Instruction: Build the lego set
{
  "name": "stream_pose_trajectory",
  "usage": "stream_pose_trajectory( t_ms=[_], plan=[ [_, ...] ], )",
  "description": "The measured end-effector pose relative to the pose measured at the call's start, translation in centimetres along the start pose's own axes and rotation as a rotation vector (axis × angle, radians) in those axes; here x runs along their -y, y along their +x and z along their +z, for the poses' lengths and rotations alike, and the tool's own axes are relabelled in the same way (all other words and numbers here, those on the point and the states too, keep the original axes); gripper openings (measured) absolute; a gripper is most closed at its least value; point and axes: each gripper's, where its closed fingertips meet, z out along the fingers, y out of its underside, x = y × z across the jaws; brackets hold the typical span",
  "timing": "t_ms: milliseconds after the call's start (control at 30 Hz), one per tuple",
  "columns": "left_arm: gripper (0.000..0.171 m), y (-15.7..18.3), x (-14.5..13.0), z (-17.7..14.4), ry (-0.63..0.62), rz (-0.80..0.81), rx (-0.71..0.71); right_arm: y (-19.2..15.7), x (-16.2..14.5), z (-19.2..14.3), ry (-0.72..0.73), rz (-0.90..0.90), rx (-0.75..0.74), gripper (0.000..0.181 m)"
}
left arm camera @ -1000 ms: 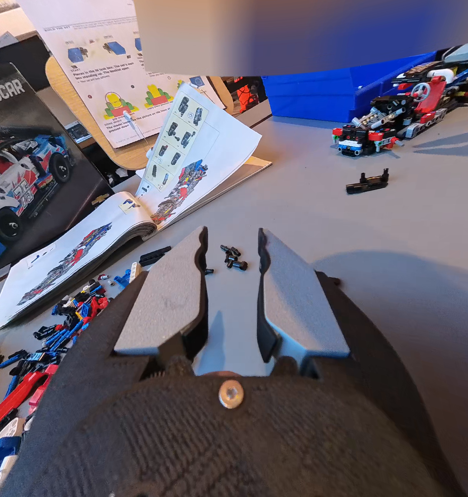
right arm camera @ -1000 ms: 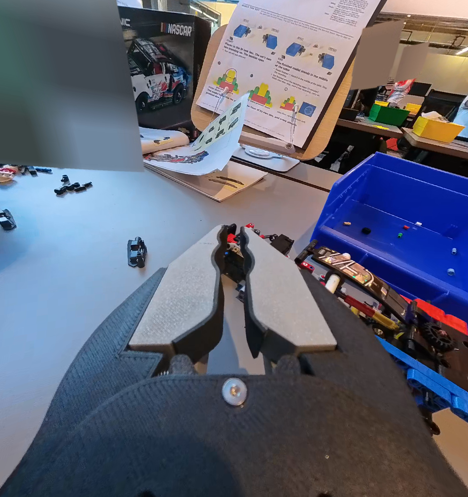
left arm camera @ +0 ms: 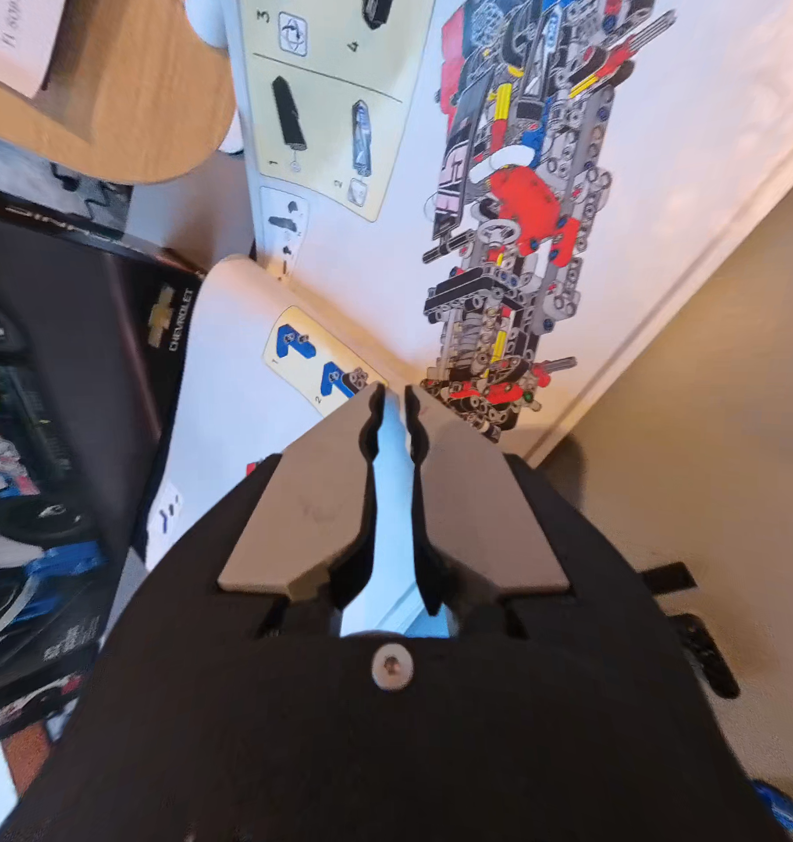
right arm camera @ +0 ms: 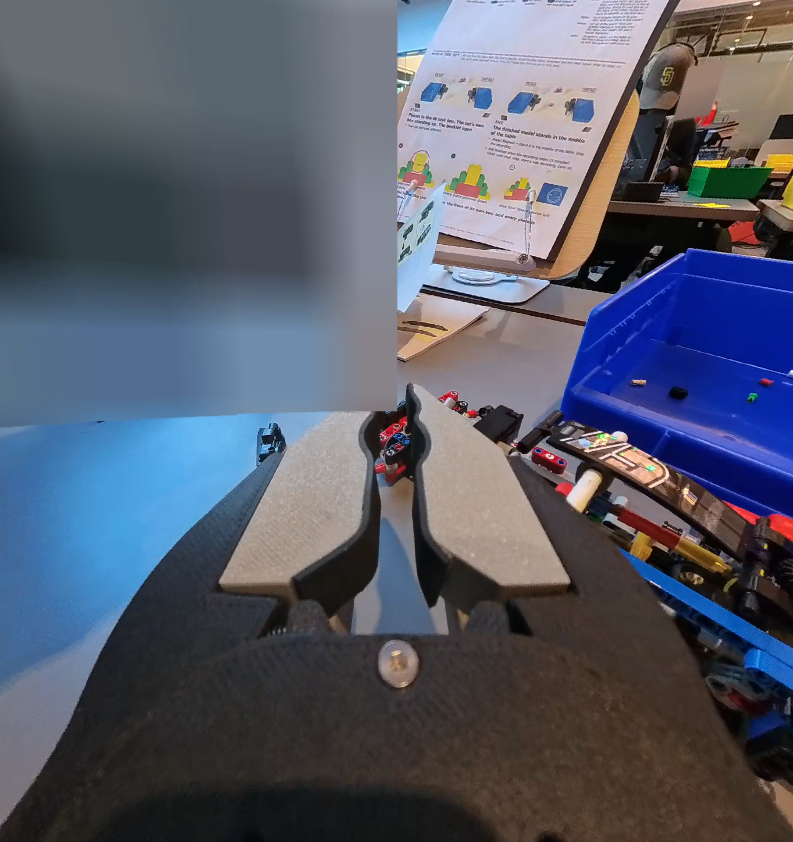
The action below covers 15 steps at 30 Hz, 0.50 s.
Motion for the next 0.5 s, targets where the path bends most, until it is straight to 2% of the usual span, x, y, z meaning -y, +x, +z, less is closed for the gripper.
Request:
stream_pose_trajectory(
  t_ms=[167,333,500],
  plan=[
    [0.007,-0.6,-0.8,-0.2,-0.01,0.02,0.081,0.1,0.0,0.0,0.0,0.019,0.008,0.004],
    [0.023,-1.4,-1.1,-0.9,0.013,-0.018,0.116,0.0,0.0,0.0,0.0,0.015,0.01,0.004],
    [0.026,-1.5,-1.5,-1.4,0.015,-0.032,0.122,0.0,-0.1,0.0,-0.003,0.011,0.009,0.004]
  ],
)
